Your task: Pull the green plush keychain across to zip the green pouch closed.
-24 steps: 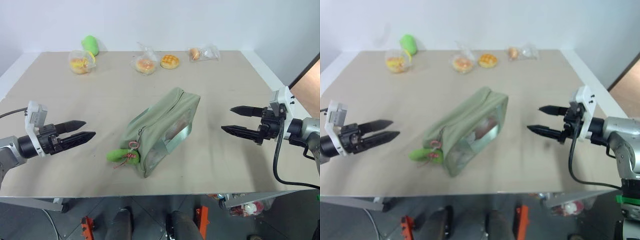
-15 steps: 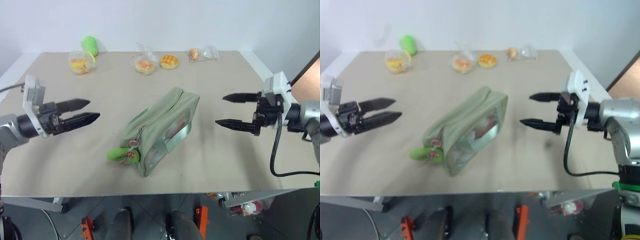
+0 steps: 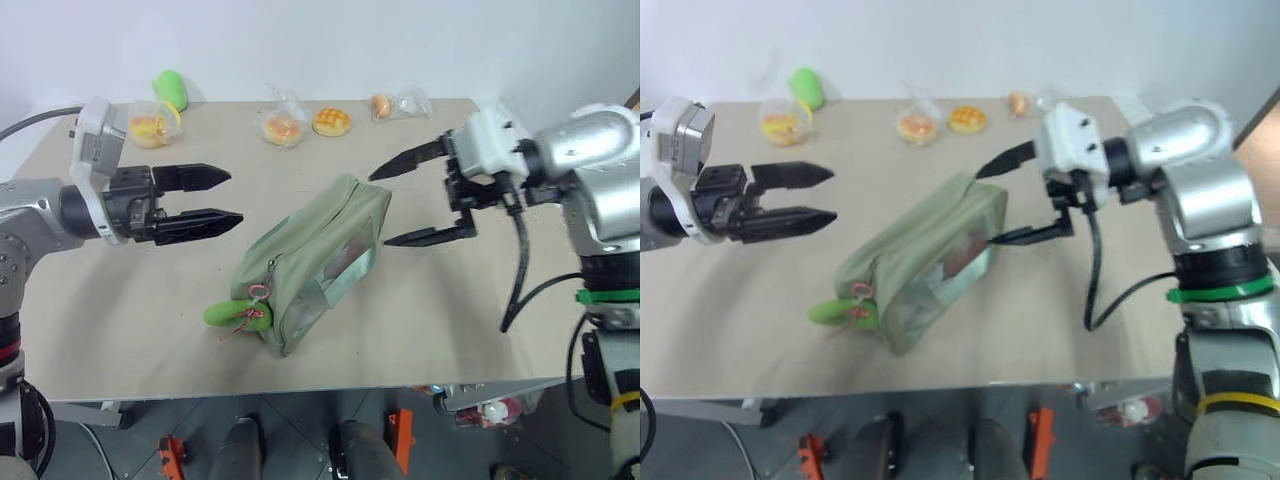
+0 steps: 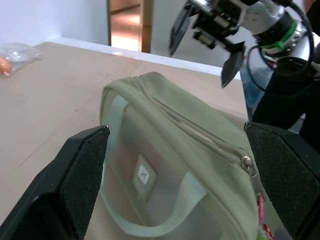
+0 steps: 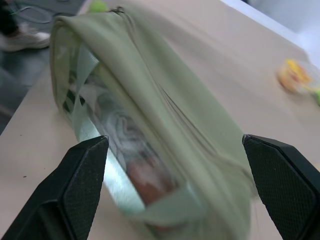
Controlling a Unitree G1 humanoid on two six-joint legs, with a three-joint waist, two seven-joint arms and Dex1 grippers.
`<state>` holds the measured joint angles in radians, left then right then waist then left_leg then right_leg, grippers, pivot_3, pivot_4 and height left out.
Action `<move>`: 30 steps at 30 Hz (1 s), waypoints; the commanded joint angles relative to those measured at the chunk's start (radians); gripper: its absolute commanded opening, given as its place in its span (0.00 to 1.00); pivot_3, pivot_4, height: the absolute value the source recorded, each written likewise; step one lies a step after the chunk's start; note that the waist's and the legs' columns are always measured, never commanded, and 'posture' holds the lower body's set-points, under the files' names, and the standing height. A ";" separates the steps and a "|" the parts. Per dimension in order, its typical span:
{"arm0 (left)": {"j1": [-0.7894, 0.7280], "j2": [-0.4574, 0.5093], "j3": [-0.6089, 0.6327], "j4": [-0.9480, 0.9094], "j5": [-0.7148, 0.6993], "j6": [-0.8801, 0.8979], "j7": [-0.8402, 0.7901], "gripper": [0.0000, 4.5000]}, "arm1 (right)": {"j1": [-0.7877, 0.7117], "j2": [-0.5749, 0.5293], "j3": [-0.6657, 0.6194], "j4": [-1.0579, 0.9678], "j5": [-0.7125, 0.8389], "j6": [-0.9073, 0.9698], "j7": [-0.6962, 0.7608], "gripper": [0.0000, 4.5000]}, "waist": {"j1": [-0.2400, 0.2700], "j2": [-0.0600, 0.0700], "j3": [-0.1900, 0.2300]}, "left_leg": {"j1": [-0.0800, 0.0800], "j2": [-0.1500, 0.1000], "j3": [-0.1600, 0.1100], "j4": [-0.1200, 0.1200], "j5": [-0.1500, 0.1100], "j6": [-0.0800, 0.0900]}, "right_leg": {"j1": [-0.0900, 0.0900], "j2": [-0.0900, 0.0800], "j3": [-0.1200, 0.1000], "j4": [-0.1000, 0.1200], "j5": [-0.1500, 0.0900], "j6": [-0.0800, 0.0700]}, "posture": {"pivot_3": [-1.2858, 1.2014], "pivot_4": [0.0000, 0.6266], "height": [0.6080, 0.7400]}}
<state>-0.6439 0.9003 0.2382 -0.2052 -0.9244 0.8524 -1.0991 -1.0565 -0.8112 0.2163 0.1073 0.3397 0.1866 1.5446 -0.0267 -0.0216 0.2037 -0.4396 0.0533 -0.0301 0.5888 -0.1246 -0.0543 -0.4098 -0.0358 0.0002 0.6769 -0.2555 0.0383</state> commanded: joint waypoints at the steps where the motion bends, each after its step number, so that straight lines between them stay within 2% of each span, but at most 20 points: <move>1: -0.010 0.004 0.019 -0.034 -0.027 0.008 0.008 1.00 | -0.051 0.033 0.075 0.052 -0.059 -0.086 0.069 0.99 | 0.000 0.000 0.000 | 0.000 0.000 0.000 0.000 0.000 0.000 | 0.000 0.000 0.000 0.000 0.000 0.000 | 0.52 0.24 1.00; 9: 0.023 -0.016 0.029 -0.053 -0.035 0.001 0.046 1.00 | -0.063 0.059 0.162 0.102 -0.054 -0.153 0.070 0.99 | 0.003 0.000 0.000 | 0.000 0.000 0.000 0.002 0.000 0.000 | 0.000 0.000 0.001 0.001 0.001 0.000 | 0.52 0.24 1.00; 12: 0.033 -0.025 0.031 -0.059 -0.039 -0.004 0.059 1.00 | -0.059 0.072 0.167 0.129 -0.071 -0.170 0.070 0.81 | 0.003 0.000 0.000 | 0.000 0.000 0.000 0.003 0.000 0.000 | 0.000 0.000 0.001 0.001 0.001 0.000 | 0.52 0.24 1.00; 22: 0.045 -0.047 0.018 -0.040 -0.024 -0.020 0.076 1.00 | -0.073 0.105 0.156 0.198 -0.110 -0.205 0.067 0.04 | 0.004 0.000 0.000 | 0.000 0.000 0.000 0.004 0.000 0.000 | 0.001 0.001 0.001 0.002 0.002 0.000 | 0.52 0.24 1.00; 23: 0.046 -0.051 0.015 -0.039 -0.020 -0.023 0.076 1.00 | -0.074 0.110 0.154 0.205 -0.119 -0.207 0.062 0.01 | 0.004 0.000 0.000 | 0.000 0.001 0.000 0.005 0.000 0.000 | 0.001 0.001 0.001 0.002 0.002 -0.001 | 0.52 0.24 1.00; 30: 0.064 -0.067 0.013 -0.050 -0.013 -0.033 0.082 1.00 | -0.106 0.123 0.113 0.262 -0.173 -0.132 -0.044 0.01 | 0.004 0.000 0.000 | 0.000 0.001 0.000 0.005 0.000 0.000 | 0.001 0.001 0.001 0.003 0.002 -0.001 | 0.52 0.24 1.00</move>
<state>-0.5805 0.8345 0.2345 -0.2372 -0.9395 0.8344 -1.0251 -1.1192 -0.6762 0.3822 0.3460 0.1954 0.0250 1.5333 -0.0227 -0.0216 0.2037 -0.4393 0.0544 -0.0296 0.5945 -0.1245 -0.0544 -0.4091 -0.0346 0.0012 0.6796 -0.2525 0.0372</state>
